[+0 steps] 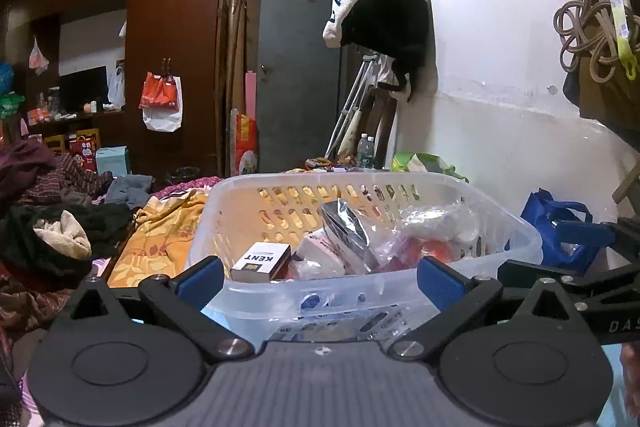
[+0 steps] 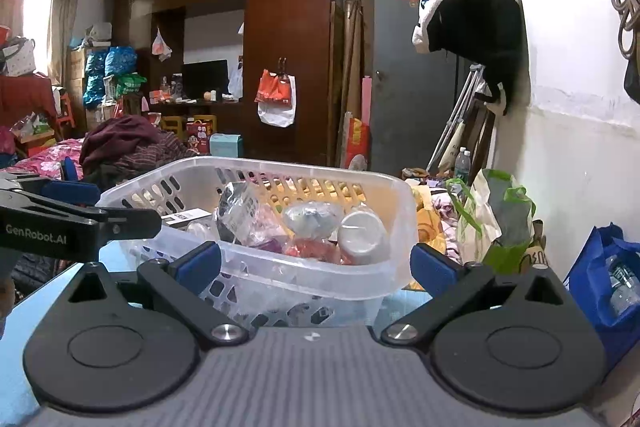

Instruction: Organize objects

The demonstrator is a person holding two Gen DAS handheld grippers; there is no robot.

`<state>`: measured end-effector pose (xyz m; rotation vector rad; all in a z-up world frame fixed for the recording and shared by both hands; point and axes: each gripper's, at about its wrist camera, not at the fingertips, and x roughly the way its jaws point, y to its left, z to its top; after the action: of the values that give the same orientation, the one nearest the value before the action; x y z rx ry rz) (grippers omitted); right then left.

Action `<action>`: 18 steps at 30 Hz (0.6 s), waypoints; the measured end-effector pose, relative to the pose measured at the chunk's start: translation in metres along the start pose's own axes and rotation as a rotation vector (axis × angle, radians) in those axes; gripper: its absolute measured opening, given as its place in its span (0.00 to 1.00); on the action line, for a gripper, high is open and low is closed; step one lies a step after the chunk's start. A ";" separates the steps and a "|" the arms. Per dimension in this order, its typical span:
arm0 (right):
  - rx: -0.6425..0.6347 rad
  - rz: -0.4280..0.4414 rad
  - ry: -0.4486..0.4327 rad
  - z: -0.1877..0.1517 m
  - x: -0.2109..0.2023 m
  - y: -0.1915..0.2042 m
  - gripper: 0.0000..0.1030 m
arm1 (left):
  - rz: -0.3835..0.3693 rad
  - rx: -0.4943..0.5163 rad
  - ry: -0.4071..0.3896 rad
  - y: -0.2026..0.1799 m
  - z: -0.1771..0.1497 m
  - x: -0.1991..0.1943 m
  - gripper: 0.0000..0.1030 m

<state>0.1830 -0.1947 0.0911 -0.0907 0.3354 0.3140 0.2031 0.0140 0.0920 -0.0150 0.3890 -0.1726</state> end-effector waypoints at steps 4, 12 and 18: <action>0.013 0.009 0.000 -0.002 -0.003 -0.002 1.00 | 0.015 0.004 0.001 -0.002 -0.001 -0.004 1.00; 0.022 0.010 -0.012 0.000 -0.006 -0.008 1.00 | 0.039 0.003 -0.010 -0.005 -0.003 -0.011 1.00; 0.038 0.012 -0.008 -0.002 -0.005 -0.011 1.00 | 0.031 0.007 -0.014 -0.009 -0.005 -0.016 1.00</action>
<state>0.1815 -0.2065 0.0915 -0.0503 0.3336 0.3197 0.1849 0.0083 0.0937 -0.0037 0.3743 -0.1434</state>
